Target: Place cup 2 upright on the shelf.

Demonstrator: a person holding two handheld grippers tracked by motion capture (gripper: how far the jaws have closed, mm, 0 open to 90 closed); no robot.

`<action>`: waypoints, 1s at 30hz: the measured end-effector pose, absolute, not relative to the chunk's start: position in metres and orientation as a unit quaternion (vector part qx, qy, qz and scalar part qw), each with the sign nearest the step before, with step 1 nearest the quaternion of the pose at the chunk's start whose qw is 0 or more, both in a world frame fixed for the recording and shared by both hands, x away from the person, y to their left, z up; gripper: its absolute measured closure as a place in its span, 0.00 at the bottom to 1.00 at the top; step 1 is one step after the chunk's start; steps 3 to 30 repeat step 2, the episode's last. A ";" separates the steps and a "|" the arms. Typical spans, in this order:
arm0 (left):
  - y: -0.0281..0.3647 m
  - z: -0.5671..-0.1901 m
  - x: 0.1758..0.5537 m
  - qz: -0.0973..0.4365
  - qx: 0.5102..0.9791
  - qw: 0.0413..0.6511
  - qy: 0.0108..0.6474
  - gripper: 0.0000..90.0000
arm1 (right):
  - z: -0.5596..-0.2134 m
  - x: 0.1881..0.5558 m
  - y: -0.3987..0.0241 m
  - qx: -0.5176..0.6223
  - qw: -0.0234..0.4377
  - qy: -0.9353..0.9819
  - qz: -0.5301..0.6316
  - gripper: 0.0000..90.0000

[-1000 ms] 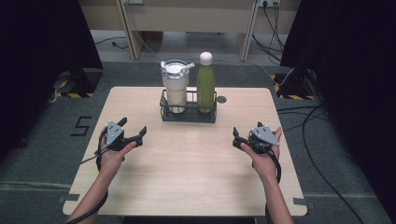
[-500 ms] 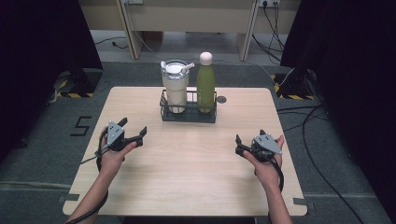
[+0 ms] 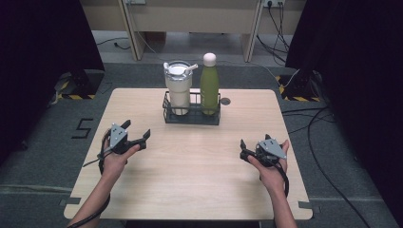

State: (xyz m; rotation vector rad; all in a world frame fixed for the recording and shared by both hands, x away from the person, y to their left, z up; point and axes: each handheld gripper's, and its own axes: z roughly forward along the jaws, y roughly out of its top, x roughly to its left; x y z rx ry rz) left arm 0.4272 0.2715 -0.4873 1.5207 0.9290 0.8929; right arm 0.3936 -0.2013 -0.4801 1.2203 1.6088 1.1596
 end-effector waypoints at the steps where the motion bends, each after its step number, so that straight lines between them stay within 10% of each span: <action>1: 0.271 -0.487 0.427 0.376 0.641 0.543 0.391 0.11 | -0.480 0.394 -0.201 0.482 0.395 0.634 0.458 0.07; 30: 0.270 -0.488 0.428 0.376 0.642 0.543 0.390 0.11 | -0.480 0.394 -0.201 0.482 0.394 0.634 0.459 0.06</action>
